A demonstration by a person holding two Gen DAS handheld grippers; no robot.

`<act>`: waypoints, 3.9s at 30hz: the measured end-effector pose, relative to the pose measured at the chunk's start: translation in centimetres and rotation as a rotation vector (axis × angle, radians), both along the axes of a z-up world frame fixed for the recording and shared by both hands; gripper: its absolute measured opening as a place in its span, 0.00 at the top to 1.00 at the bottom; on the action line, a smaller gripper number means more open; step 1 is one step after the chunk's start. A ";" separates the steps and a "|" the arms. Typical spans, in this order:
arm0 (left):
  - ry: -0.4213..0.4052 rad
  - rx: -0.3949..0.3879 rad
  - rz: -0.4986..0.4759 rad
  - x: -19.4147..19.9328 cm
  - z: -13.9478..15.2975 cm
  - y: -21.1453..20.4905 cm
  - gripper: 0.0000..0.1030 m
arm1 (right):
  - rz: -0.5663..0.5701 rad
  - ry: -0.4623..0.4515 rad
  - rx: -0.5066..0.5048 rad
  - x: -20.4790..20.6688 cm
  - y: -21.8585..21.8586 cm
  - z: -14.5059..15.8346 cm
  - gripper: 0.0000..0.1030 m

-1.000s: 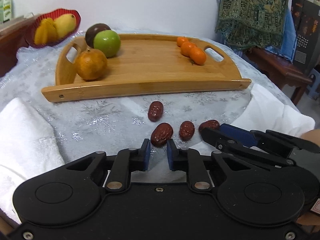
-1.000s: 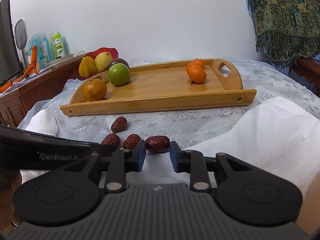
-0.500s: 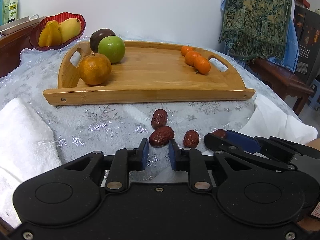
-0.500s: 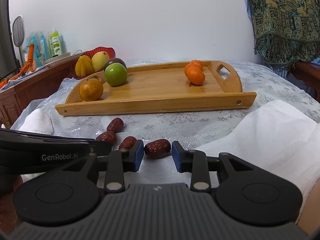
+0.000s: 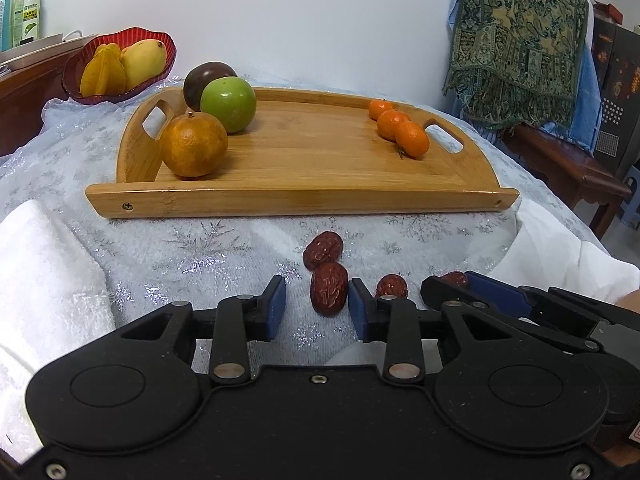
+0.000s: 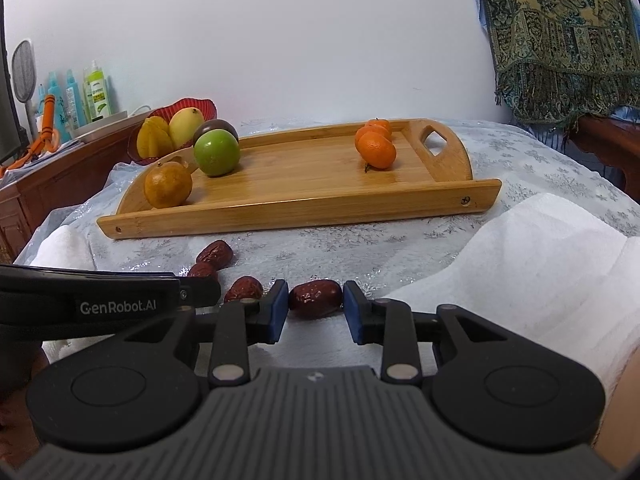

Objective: Organize fruits
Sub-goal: 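Grasp a red date with the left gripper while the right gripper holds its date, then carry the date onto the tray with the left gripper while the right carries its date, then open the left gripper to drop the date on the tray while the right releases its date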

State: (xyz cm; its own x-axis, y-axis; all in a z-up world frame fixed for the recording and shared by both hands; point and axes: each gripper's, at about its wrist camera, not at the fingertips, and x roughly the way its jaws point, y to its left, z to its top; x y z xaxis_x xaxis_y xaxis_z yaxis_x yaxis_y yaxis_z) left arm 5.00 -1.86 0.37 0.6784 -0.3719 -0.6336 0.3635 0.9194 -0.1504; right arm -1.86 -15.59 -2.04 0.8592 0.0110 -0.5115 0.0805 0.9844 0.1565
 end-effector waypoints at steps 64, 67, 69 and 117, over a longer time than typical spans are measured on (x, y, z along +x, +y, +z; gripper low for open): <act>-0.179 0.006 -0.002 13.3 4.9 -2.1 0.81 | 0.008 -0.173 -0.067 11.6 -3.9 5.2 0.67; -0.164 0.013 -0.001 14.1 4.4 -2.7 0.81 | 0.014 -0.140 -0.051 13.0 -4.1 4.7 0.67; -0.147 0.016 -0.003 14.4 3.9 -2.8 0.81 | 0.024 -0.116 -0.045 13.5 -3.9 4.2 0.67; -0.064 0.078 -0.094 15.4 1.4 -4.8 0.80 | 0.013 0.029 -0.099 15.6 -2.7 1.8 0.59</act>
State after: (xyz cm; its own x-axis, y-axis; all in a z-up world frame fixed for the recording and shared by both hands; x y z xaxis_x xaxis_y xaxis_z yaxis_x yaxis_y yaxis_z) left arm 20.39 -6.62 1.75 0.6825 -0.3872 -0.6199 0.4554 0.8887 -0.0537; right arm 13.78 -18.28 -0.29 0.8441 -0.0295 -0.5354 0.0706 0.9959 0.0564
